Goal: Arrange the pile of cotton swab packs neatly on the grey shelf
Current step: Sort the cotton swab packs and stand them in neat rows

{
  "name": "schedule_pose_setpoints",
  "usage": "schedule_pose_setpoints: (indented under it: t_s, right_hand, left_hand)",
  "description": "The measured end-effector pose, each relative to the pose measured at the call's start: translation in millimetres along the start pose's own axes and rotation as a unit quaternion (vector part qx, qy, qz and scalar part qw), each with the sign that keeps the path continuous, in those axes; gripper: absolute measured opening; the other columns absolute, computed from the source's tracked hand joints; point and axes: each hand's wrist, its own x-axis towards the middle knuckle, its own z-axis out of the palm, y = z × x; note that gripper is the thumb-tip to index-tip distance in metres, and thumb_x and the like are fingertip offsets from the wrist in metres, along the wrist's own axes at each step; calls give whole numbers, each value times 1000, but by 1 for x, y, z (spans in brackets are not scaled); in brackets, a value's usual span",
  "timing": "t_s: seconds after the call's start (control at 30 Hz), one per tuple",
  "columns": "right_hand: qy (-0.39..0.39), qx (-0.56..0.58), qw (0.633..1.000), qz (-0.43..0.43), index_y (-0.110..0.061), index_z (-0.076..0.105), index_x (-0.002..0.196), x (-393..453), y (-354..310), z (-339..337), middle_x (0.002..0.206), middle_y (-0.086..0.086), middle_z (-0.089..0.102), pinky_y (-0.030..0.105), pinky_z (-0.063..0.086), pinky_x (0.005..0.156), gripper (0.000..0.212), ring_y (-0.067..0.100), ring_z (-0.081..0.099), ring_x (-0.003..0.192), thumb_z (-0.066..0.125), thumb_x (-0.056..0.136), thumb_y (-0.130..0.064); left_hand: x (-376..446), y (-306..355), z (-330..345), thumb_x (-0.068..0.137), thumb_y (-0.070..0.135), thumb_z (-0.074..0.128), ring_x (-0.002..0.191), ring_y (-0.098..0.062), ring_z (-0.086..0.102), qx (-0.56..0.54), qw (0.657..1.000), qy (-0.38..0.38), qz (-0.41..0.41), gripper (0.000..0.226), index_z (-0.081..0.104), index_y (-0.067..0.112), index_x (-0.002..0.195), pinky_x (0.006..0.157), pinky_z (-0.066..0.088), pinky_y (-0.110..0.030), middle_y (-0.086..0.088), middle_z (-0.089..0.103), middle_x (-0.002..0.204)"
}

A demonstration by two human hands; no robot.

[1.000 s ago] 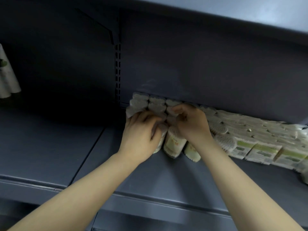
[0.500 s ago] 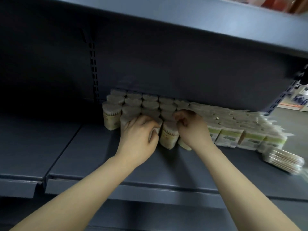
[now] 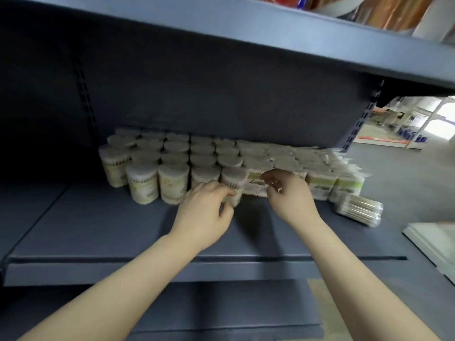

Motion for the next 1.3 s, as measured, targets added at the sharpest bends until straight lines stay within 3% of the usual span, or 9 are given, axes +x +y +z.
schedule_pose_setpoints:
  t_s: [0.17, 0.37, 0.47, 0.63, 0.83, 1.0, 1.3]
  right_hand:
    - [2, -15, 999, 32, -16, 64, 107, -14, 36, -16, 110, 5, 61, 24, 39, 71, 35, 16, 53, 84, 47, 80, -2]
    - [23, -71, 996, 55, -13, 63, 111, -25, 78, -38, 113, 14, 58, 35, 41, 88, 39, 33, 50, 107, 53, 75, -2]
    - [35, -79, 992, 87, -13, 61, 115, -28, 99, -49, 114, 16, 56, 37, 42, 87, 45, 36, 48, 107, 54, 72, -1]
    - [62, -50, 987, 140, -14, 58, 119, -34, 128, -62, 120, 14, 51, 29, 36, 86, 47, 32, 46, 113, 52, 75, 2]
    - [68, -119, 981, 136, -11, 57, 120, -34, 153, -71, 128, 12, 50, 36, 34, 92, 48, 35, 40, 115, 55, 73, 1]
    - [34, -172, 972, 156, -17, 46, 132, -25, 167, -76, 141, 8, 37, 35, 26, 99, 60, 33, 30, 127, 58, 74, -7]
    - [50, -133, 972, 185, -12, 37, 137, -17, 188, -79, 139, 9, 40, 36, 29, 101, 68, 32, 31, 128, 57, 73, -2]
  left_hand:
    - [3, 23, 20, 90, 17, 47, 112, -16, 49, -11, 998, -60, -6, 37, 55, 20, 126, 90, 41, -29, 3, 57, 121]
    - [6, 48, 43, 92, 21, 44, 111, -12, 49, 7, 993, -114, 1, 40, 49, 24, 131, 87, 41, -27, 6, 54, 123]
    - [8, 56, 55, 92, 22, 43, 110, -13, 47, 20, 992, -126, 5, 35, 53, 24, 126, 84, 40, -25, 7, 52, 123]
    - [12, 67, 75, 91, 21, 44, 109, -12, 45, 22, 990, -137, 6, 29, 59, 24, 116, 85, 39, -26, 8, 53, 119]
    - [22, 76, 96, 91, 20, 44, 109, -12, 45, 12, 987, -160, -6, 28, 60, 24, 113, 87, 40, -27, 9, 53, 118]
    - [30, 83, 112, 88, 17, 48, 105, -12, 49, -35, 985, -165, -34, 24, 64, 22, 106, 89, 42, -29, 7, 55, 110]
    - [45, 83, 126, 90, 18, 47, 105, -11, 49, -25, 982, -185, -38, 25, 63, 22, 108, 86, 43, -27, 8, 54, 111]
